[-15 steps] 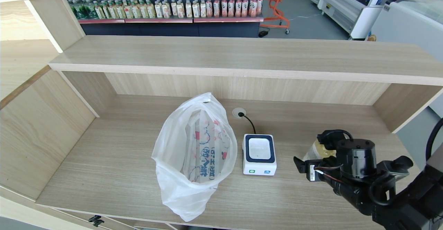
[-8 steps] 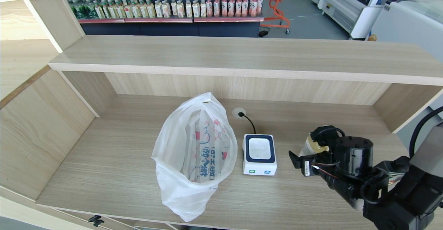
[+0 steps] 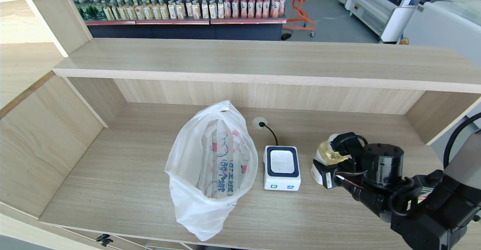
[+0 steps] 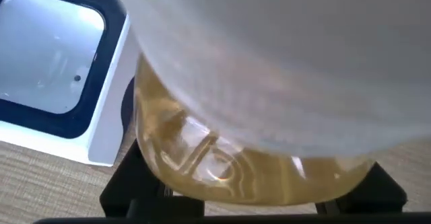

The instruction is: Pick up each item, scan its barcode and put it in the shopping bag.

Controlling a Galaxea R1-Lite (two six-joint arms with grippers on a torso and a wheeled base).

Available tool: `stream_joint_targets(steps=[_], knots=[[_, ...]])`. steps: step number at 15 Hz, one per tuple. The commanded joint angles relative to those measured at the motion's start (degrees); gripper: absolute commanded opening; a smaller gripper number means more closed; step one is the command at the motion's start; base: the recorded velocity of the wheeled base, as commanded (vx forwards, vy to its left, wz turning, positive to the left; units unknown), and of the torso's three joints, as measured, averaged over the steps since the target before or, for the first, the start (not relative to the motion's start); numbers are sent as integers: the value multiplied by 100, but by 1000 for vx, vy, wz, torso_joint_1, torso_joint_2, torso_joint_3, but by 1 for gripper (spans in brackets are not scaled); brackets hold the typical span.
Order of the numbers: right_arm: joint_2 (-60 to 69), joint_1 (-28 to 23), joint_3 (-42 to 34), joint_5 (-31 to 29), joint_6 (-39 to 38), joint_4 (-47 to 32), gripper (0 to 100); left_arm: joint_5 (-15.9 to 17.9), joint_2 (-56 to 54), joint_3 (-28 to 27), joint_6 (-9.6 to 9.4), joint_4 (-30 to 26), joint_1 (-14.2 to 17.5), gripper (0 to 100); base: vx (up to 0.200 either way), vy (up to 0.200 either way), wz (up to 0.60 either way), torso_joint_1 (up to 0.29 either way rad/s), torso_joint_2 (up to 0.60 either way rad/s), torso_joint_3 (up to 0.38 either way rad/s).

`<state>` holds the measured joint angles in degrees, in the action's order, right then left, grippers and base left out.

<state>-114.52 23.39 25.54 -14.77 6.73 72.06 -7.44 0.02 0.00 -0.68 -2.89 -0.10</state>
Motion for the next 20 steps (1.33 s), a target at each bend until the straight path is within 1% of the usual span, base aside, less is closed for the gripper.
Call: stream_joint_targets(steps=[1,2,3,4,5,6,7,8,9,10,11,12,14,16,17,19,20], knots=[[307,-142,-304,36,232,-219,0,-3,-2,0,-2,-1,1,100,0,0,0,0,0,0],[430,-168,-330,194,224,-350,0,-3,-2,0,-2,-1,1,100,0,0,0,0,0,0],[808,-256,-190,801,4,-509,0,-3,-2,0,-2,-1,1,100,0,0,0,0,0,0],[1274,-379,39,1240,-181,-922,0,-3,-2,0,-2,-1,1,100,0,0,0,0,0,0],[2074,-573,382,1803,-251,-2020,0,-3,-2,0,-2,-1,1,100,0,0,0,0,0,0],[2883,-845,883,2532,-277,-3550,0,-3,-2,0,-2,-1,1,100,0,0,0,0,0,0],[3383,-986,1357,3235,-304,-4692,0,-3,-2,0,-2,-1,1,100,0,0,0,0,0,0],[3691,-1126,1735,3947,-313,-5316,0,-3,-2,0,-2,-1,1,100,0,0,0,0,0,0],[3849,-1232,1911,4633,-409,-5518,0,-3,-2,0,-2,-1,1,100,0,0,0,0,0,0],[3911,-1267,1981,5239,-532,-5527,0,-3,-2,0,-2,-1,1,100,0,0,0,0,0,0],[3911,-1267,1999,5450,-576,-5527,0,-3,-2,0,-2,-1,1,100,0,0,0,0,0,0],[3858,-1232,1999,6004,-690,-5510,0,-3,-2,0,-2,-1,1,100,0,0,0,0,0,0],[3638,-1065,2034,6338,-708,-5439,0,-3,-2,0,-2,-1,1,100,0,0,0,0,0,0],[3550,-1021,2087,6663,-778,-5351,0,-3,-2,0,-2,-1,1,100,0,0,0,0,0,0],[3524,-986,2122,7164,-884,-5343,0,-3,-2,0,-2,-1,1,100,0,0,0,0,0,0],[3489,-872,2201,7445,-1016,-5351,0,-3,-2,0,-2,-1,1,100,0,0,0,0,0,0],[3489,-828,2280,7568,-1200,-5351,0,-3,-2,0,-2,-1,1,100,0,0,0,0,0,0]])
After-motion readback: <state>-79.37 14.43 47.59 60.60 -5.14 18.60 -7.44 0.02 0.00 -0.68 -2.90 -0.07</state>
